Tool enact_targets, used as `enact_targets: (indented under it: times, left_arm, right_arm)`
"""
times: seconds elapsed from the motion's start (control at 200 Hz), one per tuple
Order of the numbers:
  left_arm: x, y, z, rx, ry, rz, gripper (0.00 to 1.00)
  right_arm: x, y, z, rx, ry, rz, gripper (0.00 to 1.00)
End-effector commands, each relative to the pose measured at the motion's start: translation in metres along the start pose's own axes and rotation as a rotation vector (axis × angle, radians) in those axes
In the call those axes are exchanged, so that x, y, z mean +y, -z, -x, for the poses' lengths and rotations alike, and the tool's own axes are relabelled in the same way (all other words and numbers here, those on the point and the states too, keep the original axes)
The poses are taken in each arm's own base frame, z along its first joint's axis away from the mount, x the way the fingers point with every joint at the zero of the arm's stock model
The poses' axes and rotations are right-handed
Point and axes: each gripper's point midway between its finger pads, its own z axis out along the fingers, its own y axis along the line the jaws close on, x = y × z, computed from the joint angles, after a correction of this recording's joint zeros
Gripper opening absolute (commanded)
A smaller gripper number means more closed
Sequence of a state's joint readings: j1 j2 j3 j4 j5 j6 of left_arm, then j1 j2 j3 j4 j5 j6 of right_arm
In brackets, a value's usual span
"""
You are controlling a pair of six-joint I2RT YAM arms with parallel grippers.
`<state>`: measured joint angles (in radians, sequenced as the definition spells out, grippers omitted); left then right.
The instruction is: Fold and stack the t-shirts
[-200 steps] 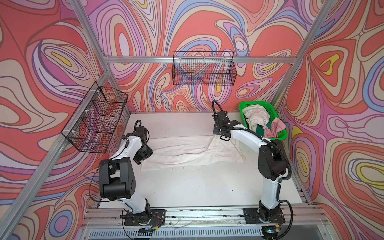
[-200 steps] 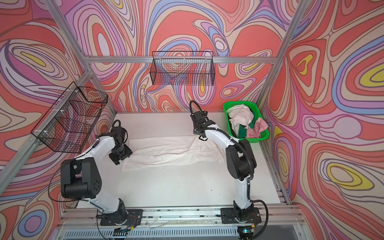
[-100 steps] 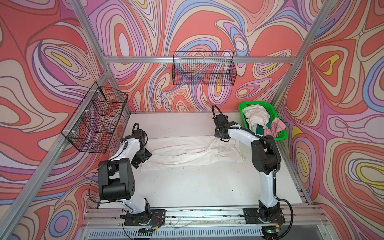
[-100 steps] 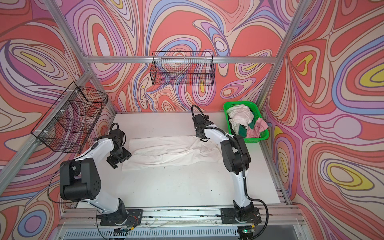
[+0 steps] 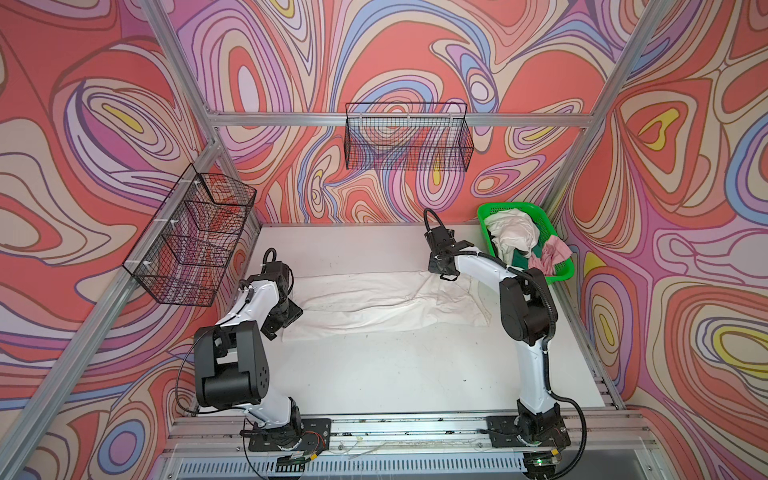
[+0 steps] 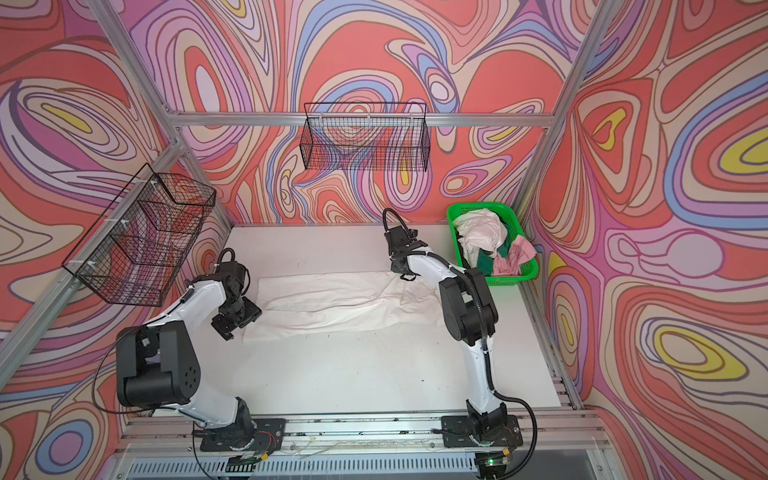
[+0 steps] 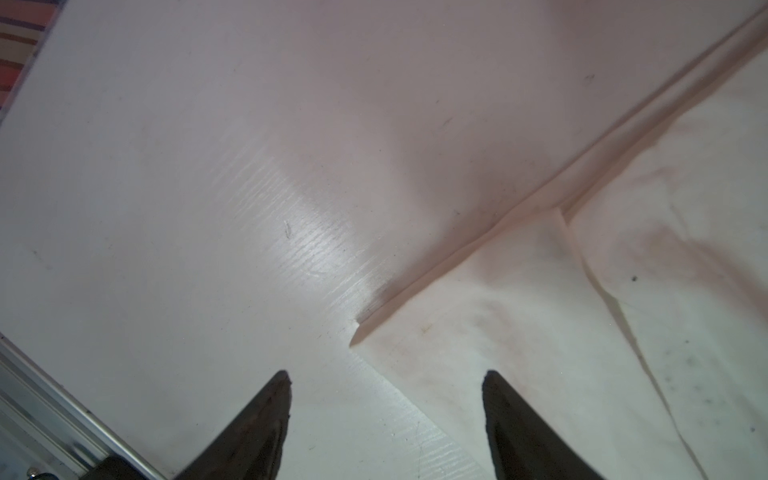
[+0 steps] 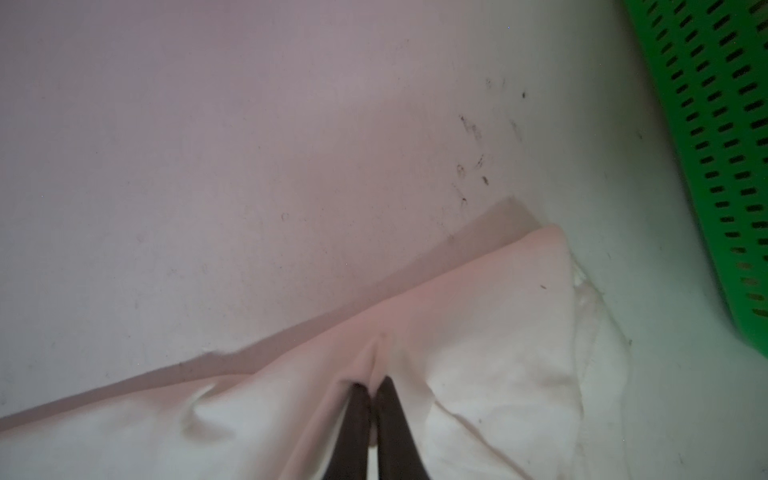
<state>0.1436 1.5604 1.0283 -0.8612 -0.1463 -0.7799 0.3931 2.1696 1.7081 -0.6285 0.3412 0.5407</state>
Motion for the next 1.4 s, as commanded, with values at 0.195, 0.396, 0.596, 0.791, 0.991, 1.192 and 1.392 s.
enact_targets:
  times: [0.195, 0.396, 0.596, 0.791, 0.991, 1.192, 1.392]
  left_arm:
    - [0.024, 0.017, -0.002, -0.046, 0.017, -0.027, 0.93]
    - [0.034, 0.031, -0.006, -0.088, 0.012, -0.052, 1.0]
    - [0.034, 0.037, -0.009, -0.109, 0.017, -0.093, 1.0]
    - [0.027, 0.032, -0.013, -0.073, 0.012, -0.112, 1.0]
    - [0.025, 0.032, -0.013, -0.071, 0.013, -0.124, 1.0]
    - [0.023, 0.031, -0.013, -0.066, 0.012, -0.132, 1.0]
    - [0.022, 0.031, -0.014, -0.065, 0.011, -0.14, 1.0]
  right_arm:
    - [0.008, 0.01, 0.014, 0.0, 0.016, 0.079, 0.34]
    - [0.004, 0.048, 0.017, -0.032, -0.017, 0.152, 0.57]
    - [0.019, 0.05, -0.046, 0.144, -0.123, 0.349, 0.46]
    - [0.024, 0.042, -0.085, 0.234, -0.166, 0.395, 0.44]
    - [0.027, 0.041, -0.103, 0.251, -0.173, 0.387, 0.4]
    - [0.03, 0.035, -0.106, 0.272, -0.164, 0.386, 0.17]
    - [0.044, 0.044, -0.089, 0.251, -0.154, 0.418, 0.0]
